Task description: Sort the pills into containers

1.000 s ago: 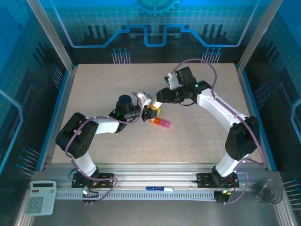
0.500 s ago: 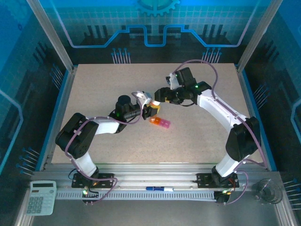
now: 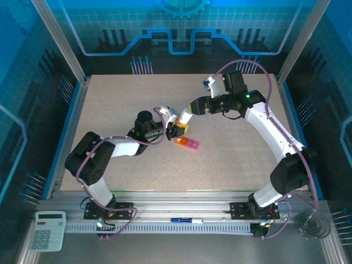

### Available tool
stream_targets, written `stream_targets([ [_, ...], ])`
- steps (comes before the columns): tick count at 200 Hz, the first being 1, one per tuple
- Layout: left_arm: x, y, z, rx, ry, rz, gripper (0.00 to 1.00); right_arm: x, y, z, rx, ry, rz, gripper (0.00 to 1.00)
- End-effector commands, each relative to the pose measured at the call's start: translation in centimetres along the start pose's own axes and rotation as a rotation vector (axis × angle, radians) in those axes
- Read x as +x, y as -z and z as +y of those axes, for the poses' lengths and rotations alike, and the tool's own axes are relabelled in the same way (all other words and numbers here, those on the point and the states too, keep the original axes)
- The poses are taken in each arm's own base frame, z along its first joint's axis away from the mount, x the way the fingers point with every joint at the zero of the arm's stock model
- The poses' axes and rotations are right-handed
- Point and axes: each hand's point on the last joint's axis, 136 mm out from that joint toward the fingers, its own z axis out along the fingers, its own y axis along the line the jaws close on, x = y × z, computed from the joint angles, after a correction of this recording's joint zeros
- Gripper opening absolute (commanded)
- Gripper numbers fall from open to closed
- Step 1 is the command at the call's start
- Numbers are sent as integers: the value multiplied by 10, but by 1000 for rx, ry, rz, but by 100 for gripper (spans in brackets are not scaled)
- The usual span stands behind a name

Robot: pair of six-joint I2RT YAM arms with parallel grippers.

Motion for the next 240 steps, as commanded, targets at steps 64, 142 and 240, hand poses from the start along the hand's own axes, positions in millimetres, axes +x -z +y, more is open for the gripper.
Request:
stream_targets([
  [64, -32, 0, -21, 147, -8, -61, 0, 11, -17, 12, -93, 127, 158, 78],
  [142, -32, 0, -20, 149, 0, -61, 0, 21, -27, 13, -111, 106, 196, 56],
  [240, -36, 0, -18, 140, -4, -71, 0, 29, -39, 10, -76, 28, 194, 36],
])
